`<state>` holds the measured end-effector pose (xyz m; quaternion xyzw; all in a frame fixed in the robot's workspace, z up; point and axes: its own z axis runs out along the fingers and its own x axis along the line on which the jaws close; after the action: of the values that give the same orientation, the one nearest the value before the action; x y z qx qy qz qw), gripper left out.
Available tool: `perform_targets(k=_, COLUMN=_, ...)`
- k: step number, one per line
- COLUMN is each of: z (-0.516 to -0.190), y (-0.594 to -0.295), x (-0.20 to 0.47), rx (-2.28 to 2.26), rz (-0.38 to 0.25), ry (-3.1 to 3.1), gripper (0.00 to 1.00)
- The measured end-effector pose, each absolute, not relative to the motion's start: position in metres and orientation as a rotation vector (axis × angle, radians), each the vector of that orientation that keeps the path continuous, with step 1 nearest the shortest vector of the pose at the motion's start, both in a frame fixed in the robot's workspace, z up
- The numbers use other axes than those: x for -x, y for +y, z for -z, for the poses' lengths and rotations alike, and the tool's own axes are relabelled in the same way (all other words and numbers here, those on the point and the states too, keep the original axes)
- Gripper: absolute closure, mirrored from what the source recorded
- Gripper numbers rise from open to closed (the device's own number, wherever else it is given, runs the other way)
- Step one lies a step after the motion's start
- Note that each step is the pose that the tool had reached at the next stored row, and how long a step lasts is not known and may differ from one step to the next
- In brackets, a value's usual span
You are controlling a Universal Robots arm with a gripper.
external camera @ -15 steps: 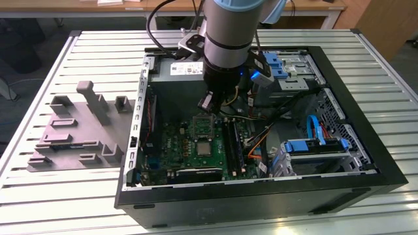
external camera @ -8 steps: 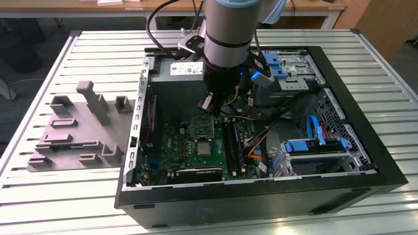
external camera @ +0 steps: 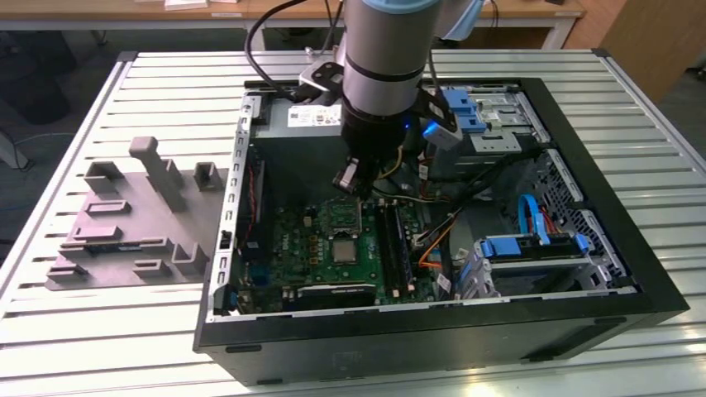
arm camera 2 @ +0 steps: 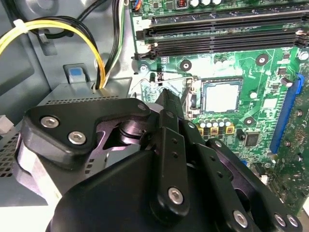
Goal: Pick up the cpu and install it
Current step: 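Close the cpu cover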
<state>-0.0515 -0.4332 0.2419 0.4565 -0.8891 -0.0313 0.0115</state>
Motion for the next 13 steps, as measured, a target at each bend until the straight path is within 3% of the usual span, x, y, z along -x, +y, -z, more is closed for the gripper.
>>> perform_targets(k=13, z=-0.2418, y=-0.4437, x=0.0526, rx=-1.426, rz=0.095, ry=-2.771, gripper=0.89)
